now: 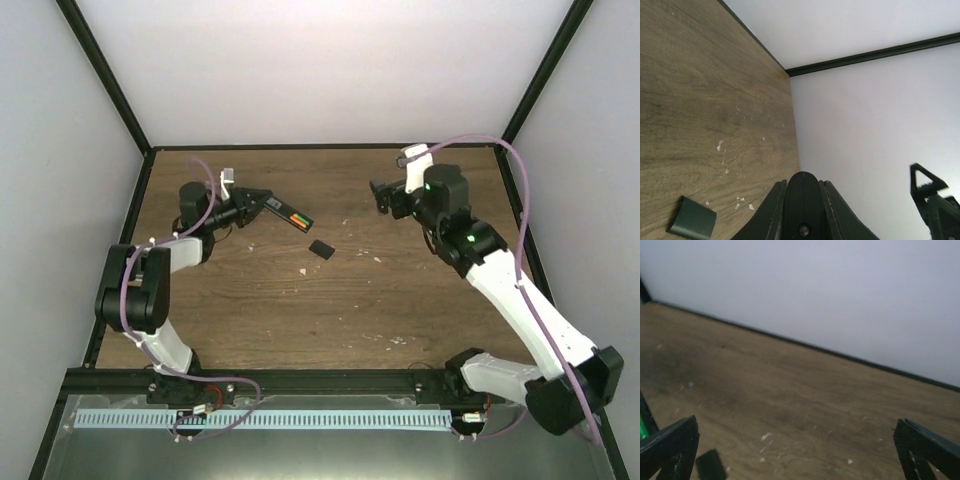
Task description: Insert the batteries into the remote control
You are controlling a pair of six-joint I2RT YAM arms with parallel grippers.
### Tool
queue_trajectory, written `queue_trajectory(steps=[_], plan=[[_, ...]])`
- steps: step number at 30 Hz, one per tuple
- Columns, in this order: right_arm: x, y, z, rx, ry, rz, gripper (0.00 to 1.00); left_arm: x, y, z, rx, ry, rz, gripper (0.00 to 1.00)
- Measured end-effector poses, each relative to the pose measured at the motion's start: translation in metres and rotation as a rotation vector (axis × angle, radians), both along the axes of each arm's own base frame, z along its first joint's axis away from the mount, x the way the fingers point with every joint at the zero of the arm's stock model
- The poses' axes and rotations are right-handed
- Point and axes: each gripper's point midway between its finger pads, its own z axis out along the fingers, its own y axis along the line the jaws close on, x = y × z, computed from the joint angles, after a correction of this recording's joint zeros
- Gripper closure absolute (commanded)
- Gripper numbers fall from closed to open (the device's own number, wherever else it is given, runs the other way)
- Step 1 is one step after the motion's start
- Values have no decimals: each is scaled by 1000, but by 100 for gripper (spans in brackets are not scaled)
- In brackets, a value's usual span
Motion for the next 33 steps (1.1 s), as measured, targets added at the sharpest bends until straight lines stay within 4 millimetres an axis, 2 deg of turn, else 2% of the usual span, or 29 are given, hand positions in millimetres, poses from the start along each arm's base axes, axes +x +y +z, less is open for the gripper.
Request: queue_trajectory(steps=[2,4,9,13,22,27,33], plan=[[6,14,-16,-19,67,59,0,-6,1,1,5,-4,6,100],[11,32,-43,-44,162,144,0,-13,2,-1,8,-1,12,100],[3,61,-106,-86,369,309,0,-32,5,-24,-3,60,23,100],[-5,74,-143,-114,488,400,0,-44,7,-39,-6,102,34,100],[-16,96,-224,-231,681,490,2,-61,15,-39,-9,93,77,100],[-11,103,-251,-277,731,504,4,-67,20,-37,-9,90,98,100],[1,113,-265,-311,741,508,5,-70,25,-31,3,68,116,100]])
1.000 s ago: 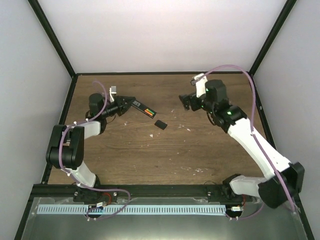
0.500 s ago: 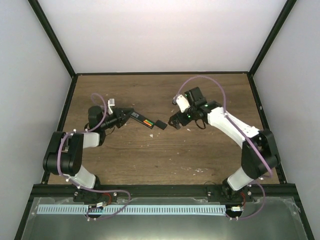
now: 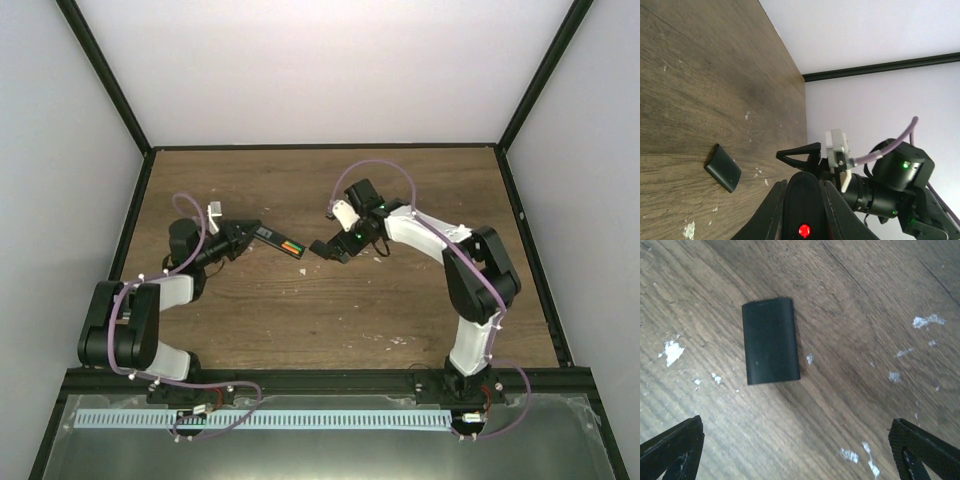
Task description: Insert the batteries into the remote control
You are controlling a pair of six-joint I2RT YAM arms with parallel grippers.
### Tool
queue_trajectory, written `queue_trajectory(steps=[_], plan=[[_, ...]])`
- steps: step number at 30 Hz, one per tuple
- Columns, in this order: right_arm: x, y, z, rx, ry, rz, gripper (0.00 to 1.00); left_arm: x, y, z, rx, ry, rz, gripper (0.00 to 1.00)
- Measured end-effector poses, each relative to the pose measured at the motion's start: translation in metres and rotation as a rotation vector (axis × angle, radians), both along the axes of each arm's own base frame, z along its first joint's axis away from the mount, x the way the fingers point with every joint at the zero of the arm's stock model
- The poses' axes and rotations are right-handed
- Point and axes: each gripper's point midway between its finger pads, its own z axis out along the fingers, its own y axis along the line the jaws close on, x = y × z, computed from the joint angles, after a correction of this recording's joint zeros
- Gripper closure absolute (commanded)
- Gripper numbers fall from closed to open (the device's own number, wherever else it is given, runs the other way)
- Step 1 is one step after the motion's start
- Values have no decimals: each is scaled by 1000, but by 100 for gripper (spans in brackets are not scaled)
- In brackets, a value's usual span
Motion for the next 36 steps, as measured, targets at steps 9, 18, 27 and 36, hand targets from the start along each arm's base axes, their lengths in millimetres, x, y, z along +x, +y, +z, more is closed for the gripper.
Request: queue_trajectory(steps=[9,18,27,36], plan=[[4,16,-31,-54,34,41,5,-1,6,-1,15,4,13,100],[4,32,-44,-69,42,73,8,-1,9,-4,22,15,19,100],[11,37,-50,-80,50,91,24,1,16,-4,20,15,35,100],[8,35,-52,-103,56,119,31,2,19,-3,16,11,37,100]])
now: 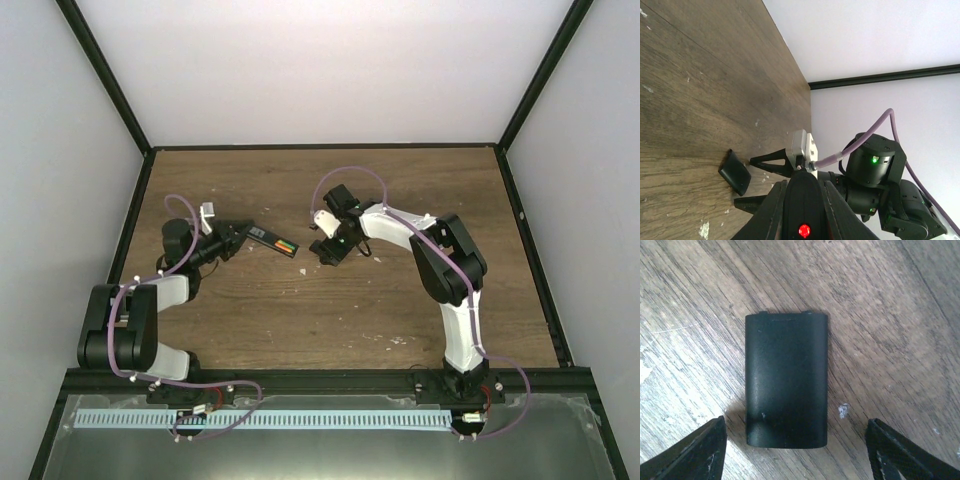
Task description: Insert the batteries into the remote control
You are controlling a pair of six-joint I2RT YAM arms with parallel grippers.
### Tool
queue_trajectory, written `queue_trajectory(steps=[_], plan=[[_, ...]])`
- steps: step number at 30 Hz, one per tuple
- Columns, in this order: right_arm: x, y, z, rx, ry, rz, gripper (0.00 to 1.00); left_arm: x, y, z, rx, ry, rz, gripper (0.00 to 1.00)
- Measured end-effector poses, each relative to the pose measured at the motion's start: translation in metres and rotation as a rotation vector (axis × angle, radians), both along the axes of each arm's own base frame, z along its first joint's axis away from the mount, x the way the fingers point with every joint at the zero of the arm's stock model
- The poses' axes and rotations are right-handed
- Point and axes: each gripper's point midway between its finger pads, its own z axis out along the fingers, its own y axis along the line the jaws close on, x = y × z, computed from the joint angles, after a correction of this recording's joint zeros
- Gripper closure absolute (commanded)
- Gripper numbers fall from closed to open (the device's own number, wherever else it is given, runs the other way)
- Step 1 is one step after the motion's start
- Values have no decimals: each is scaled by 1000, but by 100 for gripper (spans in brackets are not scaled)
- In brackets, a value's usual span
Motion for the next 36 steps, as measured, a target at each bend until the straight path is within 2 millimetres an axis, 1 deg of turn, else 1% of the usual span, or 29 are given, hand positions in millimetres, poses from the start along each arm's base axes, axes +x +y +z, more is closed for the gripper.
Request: queue_trajectory(steps=[6,15,28,36], plan=[[-2,1,-1,-20,-13,20,34,1,0,-2,-4,3,-1,100],[-2,8,-3,-31,-26,49,42,1,0,-2,-6,6,-5,100],[-5,12,-3,-29,-27,66,59,5,-1,-1,-7,3,-9,100],[-5,13,-2,-28,-30,68,64,6,-2,-9,-10,26,-21,100]])
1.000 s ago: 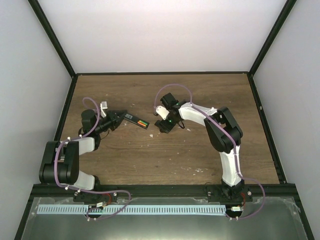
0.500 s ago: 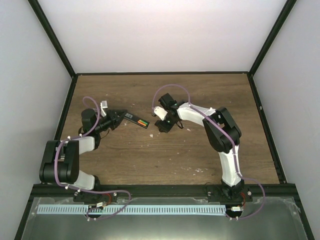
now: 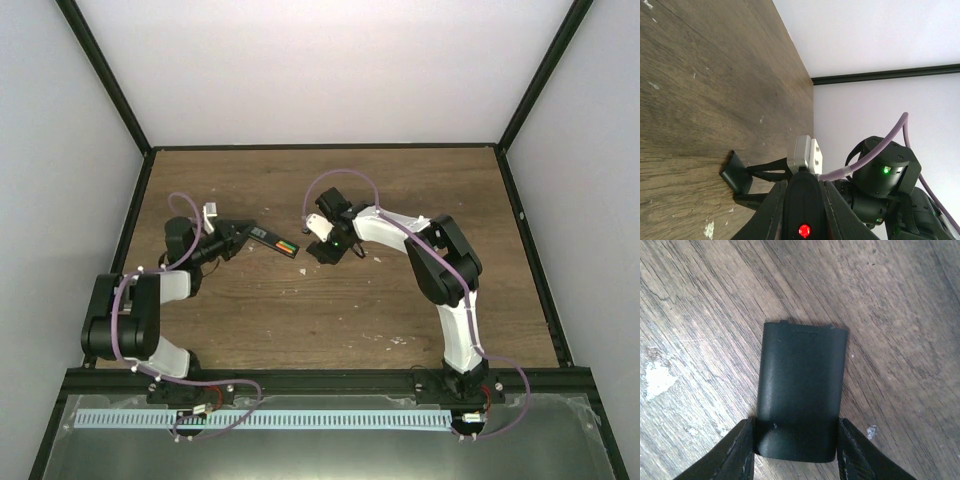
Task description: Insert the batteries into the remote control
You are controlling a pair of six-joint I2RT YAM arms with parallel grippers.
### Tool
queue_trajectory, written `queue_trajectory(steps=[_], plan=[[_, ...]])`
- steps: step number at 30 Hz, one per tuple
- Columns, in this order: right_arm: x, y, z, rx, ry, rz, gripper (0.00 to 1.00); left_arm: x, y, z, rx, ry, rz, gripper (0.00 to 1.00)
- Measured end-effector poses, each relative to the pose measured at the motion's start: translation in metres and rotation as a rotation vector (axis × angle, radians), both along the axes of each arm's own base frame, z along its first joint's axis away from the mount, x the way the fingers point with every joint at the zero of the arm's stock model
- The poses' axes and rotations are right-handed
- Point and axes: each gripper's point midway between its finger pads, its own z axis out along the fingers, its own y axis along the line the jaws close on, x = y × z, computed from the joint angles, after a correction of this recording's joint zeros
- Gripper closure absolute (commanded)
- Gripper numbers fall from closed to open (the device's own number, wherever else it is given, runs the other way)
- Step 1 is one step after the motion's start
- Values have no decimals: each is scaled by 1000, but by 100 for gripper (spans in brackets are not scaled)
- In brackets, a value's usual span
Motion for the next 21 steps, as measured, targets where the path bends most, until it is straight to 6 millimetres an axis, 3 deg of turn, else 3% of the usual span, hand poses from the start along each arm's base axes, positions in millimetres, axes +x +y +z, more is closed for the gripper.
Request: queue_trajectory(steps=[7,12,21], plan=[[0,-4,2,16,-10,-27,67,3,2,-10,3,11,1,100],[-5,-22,8,7,-13,-59,69,7,3,-19,8,10,2,100],[-15,-21,47,98,-34,-73,70,3,10,-65,31,73,76,100]])
